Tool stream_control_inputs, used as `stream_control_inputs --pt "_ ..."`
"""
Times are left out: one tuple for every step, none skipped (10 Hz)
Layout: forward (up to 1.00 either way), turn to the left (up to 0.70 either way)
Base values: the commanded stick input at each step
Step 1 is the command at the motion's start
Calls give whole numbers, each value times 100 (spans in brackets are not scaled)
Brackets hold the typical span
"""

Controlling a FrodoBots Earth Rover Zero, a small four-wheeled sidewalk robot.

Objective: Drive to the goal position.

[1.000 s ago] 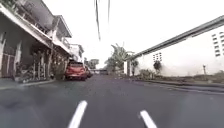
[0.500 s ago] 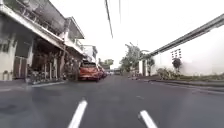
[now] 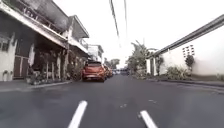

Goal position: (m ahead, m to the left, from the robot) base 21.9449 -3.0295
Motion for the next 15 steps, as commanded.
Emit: stream_control_inputs --pt "100 0" --pt "100 0" --pt "100 -2" --pt "100 -40" --pt "100 -40" --pt "100 -17" --pt "100 0" --pt "100 0" --pt "100 0" --pt "100 0" --pt "100 0" --pt "100 -11" --pt "100 -24" --pt "100 -36" --pt "100 -24"
